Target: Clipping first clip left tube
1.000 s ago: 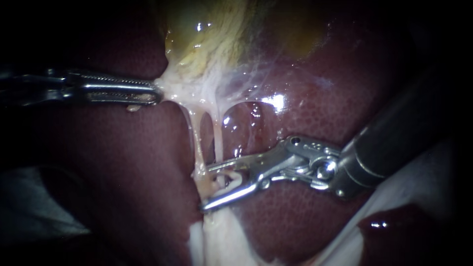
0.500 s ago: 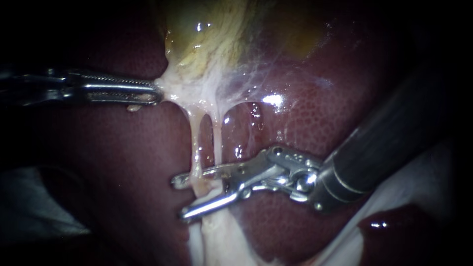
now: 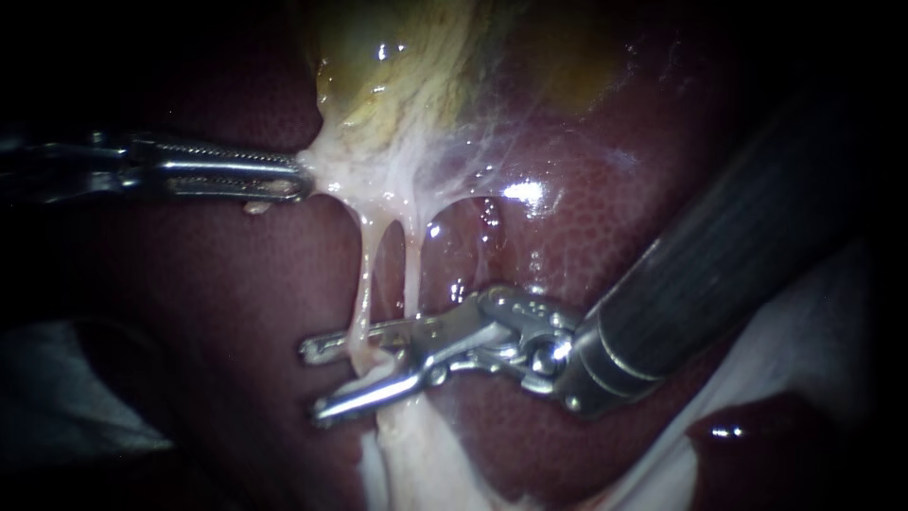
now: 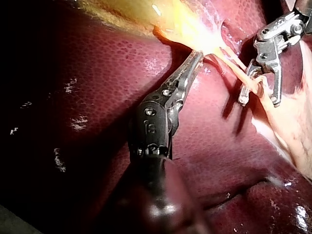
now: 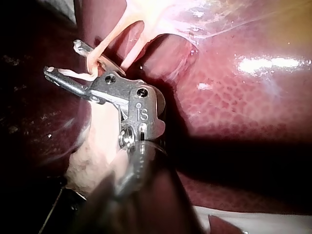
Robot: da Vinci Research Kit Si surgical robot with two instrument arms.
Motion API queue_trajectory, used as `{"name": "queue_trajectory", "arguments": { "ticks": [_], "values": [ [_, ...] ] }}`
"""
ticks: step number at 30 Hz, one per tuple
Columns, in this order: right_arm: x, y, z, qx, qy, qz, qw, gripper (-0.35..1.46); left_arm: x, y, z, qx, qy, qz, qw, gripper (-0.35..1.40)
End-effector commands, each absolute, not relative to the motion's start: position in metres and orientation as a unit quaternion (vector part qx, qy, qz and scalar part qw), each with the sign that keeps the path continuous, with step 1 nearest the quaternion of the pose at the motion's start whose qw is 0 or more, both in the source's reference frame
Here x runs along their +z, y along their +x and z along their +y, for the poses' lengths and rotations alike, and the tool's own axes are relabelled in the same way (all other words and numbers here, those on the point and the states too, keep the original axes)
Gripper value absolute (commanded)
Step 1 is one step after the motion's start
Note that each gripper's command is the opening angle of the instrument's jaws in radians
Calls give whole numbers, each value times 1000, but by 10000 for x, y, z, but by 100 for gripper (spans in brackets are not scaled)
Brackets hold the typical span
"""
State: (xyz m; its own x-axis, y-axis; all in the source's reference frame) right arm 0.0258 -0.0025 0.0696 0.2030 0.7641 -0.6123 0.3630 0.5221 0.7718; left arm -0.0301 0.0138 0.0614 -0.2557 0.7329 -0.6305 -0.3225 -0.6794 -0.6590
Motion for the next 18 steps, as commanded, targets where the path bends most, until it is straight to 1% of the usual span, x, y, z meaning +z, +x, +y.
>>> {"name": "queue_trajectory", "arguments": {
  "ticks": [1,10,13,18],
  "values": [
    [695,257,-26,160,462,610,623,49,614,-301,138,766,-503,-204,345,-35],
    [682,241,-29,137,493,603,612,41,614,-301,138,766,-503,-204,344,-35],
    [681,239,-28,129,499,603,609,37,614,-301,138,766,-503,-204,344,-35],
    [682,239,-29,127,500,603,609,32,614,-301,138,766,-503,-204,344,-35]
  ]
}}
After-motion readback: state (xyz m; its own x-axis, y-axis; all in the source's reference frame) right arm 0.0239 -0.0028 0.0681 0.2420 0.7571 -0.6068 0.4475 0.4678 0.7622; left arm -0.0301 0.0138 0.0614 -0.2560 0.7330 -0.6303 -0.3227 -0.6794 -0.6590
